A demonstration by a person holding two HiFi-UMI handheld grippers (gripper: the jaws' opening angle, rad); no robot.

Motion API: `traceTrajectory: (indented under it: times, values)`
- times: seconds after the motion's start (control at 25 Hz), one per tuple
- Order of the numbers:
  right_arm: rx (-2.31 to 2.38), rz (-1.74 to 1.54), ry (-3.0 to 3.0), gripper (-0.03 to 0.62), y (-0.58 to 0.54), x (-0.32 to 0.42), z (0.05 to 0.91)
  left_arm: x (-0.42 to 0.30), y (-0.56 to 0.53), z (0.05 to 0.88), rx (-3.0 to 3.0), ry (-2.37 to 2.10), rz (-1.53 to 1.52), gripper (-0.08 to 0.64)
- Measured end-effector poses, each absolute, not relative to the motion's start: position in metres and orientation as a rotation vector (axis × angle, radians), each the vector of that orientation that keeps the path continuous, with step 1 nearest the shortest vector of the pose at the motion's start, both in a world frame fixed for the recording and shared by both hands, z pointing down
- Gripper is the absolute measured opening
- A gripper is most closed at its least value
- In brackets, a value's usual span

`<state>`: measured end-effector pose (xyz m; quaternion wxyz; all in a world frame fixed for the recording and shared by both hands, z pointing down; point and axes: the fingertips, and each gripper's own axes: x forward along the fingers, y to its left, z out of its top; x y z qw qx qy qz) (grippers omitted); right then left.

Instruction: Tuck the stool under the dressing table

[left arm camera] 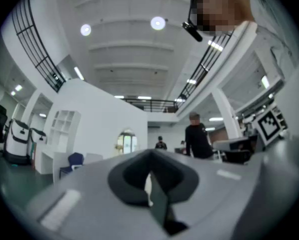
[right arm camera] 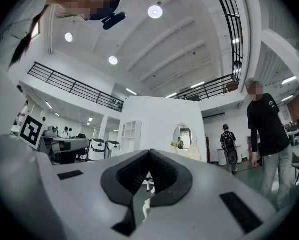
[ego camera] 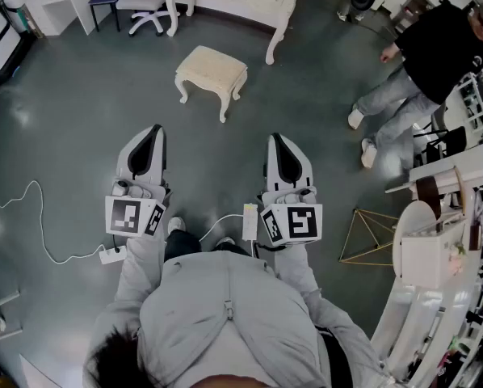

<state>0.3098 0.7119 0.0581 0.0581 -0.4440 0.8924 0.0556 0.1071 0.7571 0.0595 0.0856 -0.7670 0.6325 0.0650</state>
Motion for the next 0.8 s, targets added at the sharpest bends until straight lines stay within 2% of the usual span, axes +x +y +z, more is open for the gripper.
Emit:
traceTrajectory:
  times: [0.8]
  values:
    - [-1.332,0.136,2.674,0.002,0.705,0.341,0.062,0.140,0.751,0.061,-2.286,1.865,0.196,0.003]
